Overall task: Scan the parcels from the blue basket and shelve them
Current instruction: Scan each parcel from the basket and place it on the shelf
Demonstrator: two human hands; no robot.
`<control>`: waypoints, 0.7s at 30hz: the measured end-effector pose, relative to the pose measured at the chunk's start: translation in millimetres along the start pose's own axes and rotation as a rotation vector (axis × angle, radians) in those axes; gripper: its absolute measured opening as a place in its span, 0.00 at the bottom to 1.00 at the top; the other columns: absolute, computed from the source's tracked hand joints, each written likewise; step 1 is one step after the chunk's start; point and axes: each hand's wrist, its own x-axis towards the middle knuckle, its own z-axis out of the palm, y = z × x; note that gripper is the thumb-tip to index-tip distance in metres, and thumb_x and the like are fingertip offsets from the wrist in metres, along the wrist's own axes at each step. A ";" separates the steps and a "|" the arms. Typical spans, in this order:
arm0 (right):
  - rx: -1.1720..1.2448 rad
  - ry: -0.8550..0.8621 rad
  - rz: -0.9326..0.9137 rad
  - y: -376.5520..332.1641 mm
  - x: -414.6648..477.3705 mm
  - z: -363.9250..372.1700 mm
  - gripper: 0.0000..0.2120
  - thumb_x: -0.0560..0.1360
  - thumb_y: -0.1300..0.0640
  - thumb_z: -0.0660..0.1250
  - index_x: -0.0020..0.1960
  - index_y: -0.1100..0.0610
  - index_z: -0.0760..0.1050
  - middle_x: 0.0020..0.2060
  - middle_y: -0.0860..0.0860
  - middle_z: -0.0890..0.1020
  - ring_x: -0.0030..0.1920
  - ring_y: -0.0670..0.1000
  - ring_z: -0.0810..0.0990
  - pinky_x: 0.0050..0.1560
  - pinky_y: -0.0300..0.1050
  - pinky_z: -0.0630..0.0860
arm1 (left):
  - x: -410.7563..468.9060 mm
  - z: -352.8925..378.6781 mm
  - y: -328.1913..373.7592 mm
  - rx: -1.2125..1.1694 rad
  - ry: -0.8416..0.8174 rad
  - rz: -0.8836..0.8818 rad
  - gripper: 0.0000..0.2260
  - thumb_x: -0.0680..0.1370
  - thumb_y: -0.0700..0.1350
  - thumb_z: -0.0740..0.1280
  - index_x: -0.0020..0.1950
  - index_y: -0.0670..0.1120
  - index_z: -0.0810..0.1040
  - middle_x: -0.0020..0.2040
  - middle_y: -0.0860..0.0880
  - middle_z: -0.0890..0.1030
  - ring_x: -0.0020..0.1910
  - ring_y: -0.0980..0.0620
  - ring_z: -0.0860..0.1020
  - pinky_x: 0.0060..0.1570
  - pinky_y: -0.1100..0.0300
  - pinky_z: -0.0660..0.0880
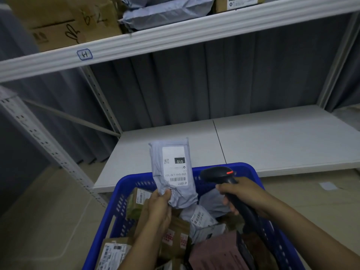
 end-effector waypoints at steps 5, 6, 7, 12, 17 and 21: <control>-0.008 -0.036 0.007 -3.6 -6.7 -0.9 0.13 0.76 0.54 0.69 0.48 0.65 0.77 0.35 0.61 0.82 0.26 0.54 0.77 0.29 0.43 0.75 | 9.6 -9.8 1.0 0.031 0.105 0.038 0.15 0.78 0.39 0.67 0.64 0.46 0.74 0.57 0.44 0.81 0.54 0.42 0.80 0.56 0.45 0.77; -0.018 -0.050 0.004 -4.4 -8.4 0.0 0.13 0.76 0.54 0.69 0.49 0.66 0.77 0.35 0.61 0.82 0.26 0.54 0.77 0.28 0.43 0.75 | 9.6 -10.7 -0.3 0.056 0.113 0.067 0.14 0.78 0.38 0.67 0.64 0.46 0.73 0.56 0.44 0.81 0.54 0.43 0.80 0.55 0.47 0.77; -0.028 -0.060 0.001 -4.8 -10.1 0.8 0.14 0.76 0.54 0.69 0.49 0.67 0.77 0.35 0.61 0.82 0.26 0.53 0.77 0.28 0.42 0.75 | 10.0 -11.4 -2.8 0.092 0.122 0.091 0.14 0.78 0.37 0.67 0.63 0.47 0.73 0.56 0.44 0.81 0.54 0.43 0.80 0.54 0.47 0.77; -0.062 -0.091 0.000 -5.9 -14.1 3.4 0.12 0.76 0.54 0.68 0.47 0.64 0.77 0.34 0.59 0.82 0.27 0.52 0.77 0.29 0.43 0.75 | 8.2 -10.0 -13.2 0.225 0.092 0.118 0.15 0.76 0.38 0.69 0.59 0.51 0.72 0.56 0.46 0.81 0.53 0.45 0.80 0.57 0.42 0.77; -0.089 -0.097 -0.001 -6.4 -14.9 2.7 0.12 0.76 0.53 0.68 0.46 0.62 0.78 0.34 0.57 0.82 0.28 0.51 0.78 0.31 0.44 0.76 | 10.7 -5.9 -16.3 0.223 0.087 0.089 0.18 0.77 0.39 0.69 0.65 0.48 0.71 0.56 0.47 0.80 0.54 0.46 0.80 0.57 0.43 0.77; -0.105 -0.085 -0.006 -8.2 -15.7 3.1 0.12 0.77 0.53 0.68 0.46 0.63 0.78 0.34 0.57 0.82 0.28 0.51 0.78 0.31 0.43 0.77 | 12.7 -2.0 -16.1 0.213 0.080 0.084 0.19 0.77 0.39 0.69 0.67 0.48 0.71 0.58 0.45 0.80 0.55 0.45 0.80 0.57 0.43 0.77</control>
